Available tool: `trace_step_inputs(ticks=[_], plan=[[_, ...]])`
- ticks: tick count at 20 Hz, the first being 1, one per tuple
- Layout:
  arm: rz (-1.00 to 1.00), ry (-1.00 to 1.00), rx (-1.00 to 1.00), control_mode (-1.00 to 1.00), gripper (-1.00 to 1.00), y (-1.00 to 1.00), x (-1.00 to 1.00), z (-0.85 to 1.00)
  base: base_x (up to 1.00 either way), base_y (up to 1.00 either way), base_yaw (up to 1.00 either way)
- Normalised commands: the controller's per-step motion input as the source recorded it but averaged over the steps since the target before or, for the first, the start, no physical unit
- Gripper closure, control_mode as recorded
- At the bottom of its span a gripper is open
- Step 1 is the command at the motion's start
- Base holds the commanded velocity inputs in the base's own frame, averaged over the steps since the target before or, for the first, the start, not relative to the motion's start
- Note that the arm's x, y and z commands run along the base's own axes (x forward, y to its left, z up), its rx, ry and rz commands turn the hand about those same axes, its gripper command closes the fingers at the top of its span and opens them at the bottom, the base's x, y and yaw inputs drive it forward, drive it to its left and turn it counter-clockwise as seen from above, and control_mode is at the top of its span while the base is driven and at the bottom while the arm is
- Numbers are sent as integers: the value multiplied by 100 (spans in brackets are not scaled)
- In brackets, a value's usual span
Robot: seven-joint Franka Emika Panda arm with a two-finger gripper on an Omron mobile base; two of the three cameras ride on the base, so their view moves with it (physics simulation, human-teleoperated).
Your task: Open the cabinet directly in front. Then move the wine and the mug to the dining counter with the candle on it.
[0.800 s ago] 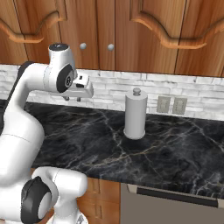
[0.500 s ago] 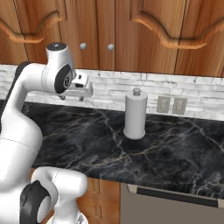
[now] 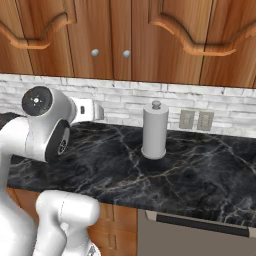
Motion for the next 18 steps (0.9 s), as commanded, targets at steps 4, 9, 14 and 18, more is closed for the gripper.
trace_step_inputs(ticks=[4, 9, 14, 18], plan=[[2, -69, 0, -100, -100, -4, -94, 3, 0, 0, 0], [2, -47, 0, -100, -100, 0, -61, 0, 0, 0, 0], [0, -7, 1, -100, -100, 0, 0, 5, 0, 0, 0], [-2, -41, 2, -100, -100, 0, -12, 12, 0, 0, 0]])
